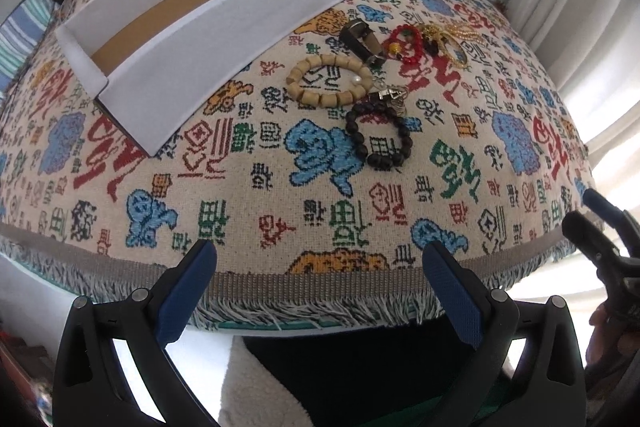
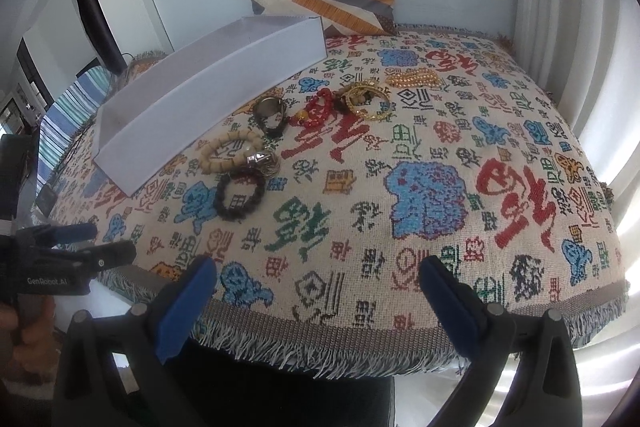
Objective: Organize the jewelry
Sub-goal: 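Lower the left tool onto the black bead bracelet and close it, then close the right tool on the gold bangle while the left tool lifts the black bracelet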
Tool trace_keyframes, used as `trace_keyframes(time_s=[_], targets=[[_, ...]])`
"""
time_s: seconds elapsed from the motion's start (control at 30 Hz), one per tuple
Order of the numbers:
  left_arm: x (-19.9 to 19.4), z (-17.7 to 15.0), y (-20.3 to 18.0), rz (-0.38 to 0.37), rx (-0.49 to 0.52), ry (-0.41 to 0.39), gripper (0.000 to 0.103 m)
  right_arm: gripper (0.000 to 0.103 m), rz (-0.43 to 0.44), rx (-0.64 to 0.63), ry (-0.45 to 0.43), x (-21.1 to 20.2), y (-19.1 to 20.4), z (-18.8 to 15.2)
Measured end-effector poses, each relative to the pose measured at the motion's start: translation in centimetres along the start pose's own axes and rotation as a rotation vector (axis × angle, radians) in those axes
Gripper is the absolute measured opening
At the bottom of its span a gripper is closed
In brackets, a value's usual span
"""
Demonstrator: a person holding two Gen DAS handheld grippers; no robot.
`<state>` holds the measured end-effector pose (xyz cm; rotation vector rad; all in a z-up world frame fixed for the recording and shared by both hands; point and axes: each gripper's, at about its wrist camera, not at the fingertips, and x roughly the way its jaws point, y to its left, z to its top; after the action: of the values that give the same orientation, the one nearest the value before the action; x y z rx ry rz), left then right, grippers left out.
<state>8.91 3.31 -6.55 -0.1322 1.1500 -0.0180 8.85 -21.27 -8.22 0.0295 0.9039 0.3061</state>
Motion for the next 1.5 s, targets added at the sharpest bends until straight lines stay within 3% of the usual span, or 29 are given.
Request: trace_keyframes(time_s=[0.23, 0.57, 0.7, 0.77, 0.87, 0.97, 1.0, 1.03, 1.1, 1.27, 1.37, 1.47, 1.5], targets=[[2.3, 3.0, -0.8, -0.001, -0.006, 0.013, 0.102, 0.103, 0.072, 0.051, 0.054, 1.4, -1.0, 0.1], [9.5, 7.4, -2.9, 0.066, -0.006, 0.103, 0.098, 0.103, 0.005, 0.009, 0.082, 2.8, -4.3, 3.2], [12.5, 7.9, -3.5, 0.150, 0.007, 0.149, 0.084, 0.103, 0.010, -0.037, 0.064, 3.2, -5.3, 5.8], [12.5, 7.8, -4.2, 0.168, 0.025, 0.119, 0.083, 0.103, 0.008, -0.056, 0.043, 3.4, -6.0, 7.7], [12.3, 7.5, -5.0, 0.164, 0.044, 0.103, 0.068, 0.103, 0.011, -0.084, 0.022, 5.0, -6.9, 10.6], [12.0, 7.3, -5.8, 0.175, 0.072, 0.072, 0.040, 0.102, 0.061, -0.110, 0.073, 8.6, -7.0, 13.3], [11.9, 7.3, -5.9, 0.177, 0.075, 0.061, 0.025, 0.094, 0.080, -0.132, 0.100, 10.0, -6.6, 14.1], [11.8, 7.4, -5.8, 0.171, 0.072, 0.058, 0.010, 0.076, 0.106, -0.155, 0.134, 11.7, -6.2, 14.8], [11.7, 7.6, -5.2, 0.130, 0.049, 0.065, 0.010, 0.061, 0.142, -0.176, 0.199, 14.8, -5.5, 15.9], [10.0, 7.5, -2.7, -0.023, -0.023, 0.063, 0.010, 0.057, 0.106, -0.256, 0.264, 20.1, -3.9, 17.4], [8.9, 7.1, -1.4, -0.101, -0.062, 0.057, 0.010, 0.046, 0.068, -0.290, 0.311, 22.4, -3.5, 17.4], [7.7, 7.2, -0.4, -0.169, -0.096, 0.054, 0.010, 0.024, 0.027, -0.352, 0.304, 22.9, -2.8, 17.3], [7.3, 7.3, -0.1, -0.196, -0.111, 0.057, 0.010, 0.009, 0.018, -0.364, 0.307, 22.7, -2.7, 17.2]])
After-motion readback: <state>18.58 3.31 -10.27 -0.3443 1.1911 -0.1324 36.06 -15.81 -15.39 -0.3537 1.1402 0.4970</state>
